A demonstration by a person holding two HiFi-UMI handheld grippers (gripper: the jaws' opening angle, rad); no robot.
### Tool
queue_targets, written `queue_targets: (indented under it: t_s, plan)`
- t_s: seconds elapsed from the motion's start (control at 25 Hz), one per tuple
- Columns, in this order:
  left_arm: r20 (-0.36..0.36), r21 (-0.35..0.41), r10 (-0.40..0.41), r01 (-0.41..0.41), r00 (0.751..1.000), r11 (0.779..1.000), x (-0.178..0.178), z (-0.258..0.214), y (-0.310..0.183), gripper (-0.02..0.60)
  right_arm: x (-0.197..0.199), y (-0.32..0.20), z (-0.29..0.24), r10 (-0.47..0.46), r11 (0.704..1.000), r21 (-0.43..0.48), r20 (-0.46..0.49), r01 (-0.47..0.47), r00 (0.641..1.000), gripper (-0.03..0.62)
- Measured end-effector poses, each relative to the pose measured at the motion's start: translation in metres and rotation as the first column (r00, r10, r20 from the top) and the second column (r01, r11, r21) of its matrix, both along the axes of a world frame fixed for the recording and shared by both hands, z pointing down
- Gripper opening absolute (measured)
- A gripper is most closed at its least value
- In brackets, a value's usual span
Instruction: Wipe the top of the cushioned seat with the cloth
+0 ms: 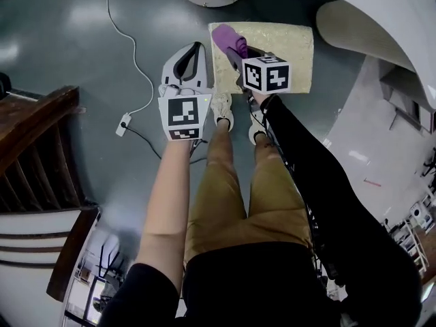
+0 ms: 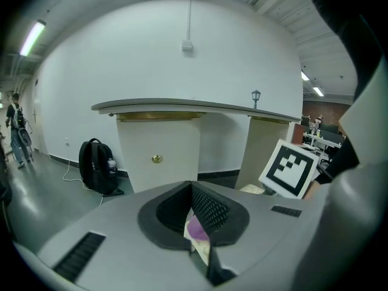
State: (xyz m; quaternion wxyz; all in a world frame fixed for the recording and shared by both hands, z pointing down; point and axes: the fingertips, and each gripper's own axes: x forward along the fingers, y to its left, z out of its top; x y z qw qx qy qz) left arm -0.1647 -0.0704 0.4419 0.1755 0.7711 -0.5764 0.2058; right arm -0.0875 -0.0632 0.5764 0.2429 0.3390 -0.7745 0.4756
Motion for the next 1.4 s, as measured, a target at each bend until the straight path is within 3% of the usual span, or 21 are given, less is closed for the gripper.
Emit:
queue_targets:
  t_s: [0.16,0.32,0.48,0.72,1.0,1.28,1.4]
  plan:
    - [0.015,-0.004,-0.014,0.014,1.0,1.0,-0.022,0.002,0.005,0.008,-0.032,0.033,0.046,-0.018,0.98,-0.197,-0.114,-0.005,0.993,0.089]
    - [0.01,-0.009,-0.039,0.039,0.999,0.999,-0.04,0.002,0.011,0.008,-0.02,0.029,0.06,-0.014,0.985,-0.17,-0.221,-0.025,0.975,0.089]
    - [-0.003,-0.015,-0.042,0.042,0.999,0.999,-0.039,0.006,0.012,0.008,0.016,0.014,0.063,0.043,0.985,-0.152,-0.256,-0.084,0.966,0.089]
    - [-0.031,-0.01,-0.039,0.039,0.999,0.999,-0.008,-0.001,0.005,0.008,0.11,-0.007,0.063,0.17,0.968,-0.124,-0.315,-0.218,0.934,0.089]
    - [-0.023,-0.006,0.0,0.0,1.0,1.0,0.027,-0.004,-0.006,0.008,0.236,-0.023,0.065,0.299,0.929,-0.083,-0.408,-0.361,0.863,0.089]
    - [-0.012,-0.003,0.011,-0.011,1.0,1.0,0.062,-0.006,-0.014,0.008,0.351,-0.018,0.051,0.489,0.839,0.016,-0.464,-0.544,0.739,0.089]
    - [-0.005,-0.004,0.007,-0.007,1.0,1.0,0.073,-0.007,-0.013,0.008,0.38,-0.013,0.04,0.526,0.822,0.07,-0.47,-0.565,0.708,0.089]
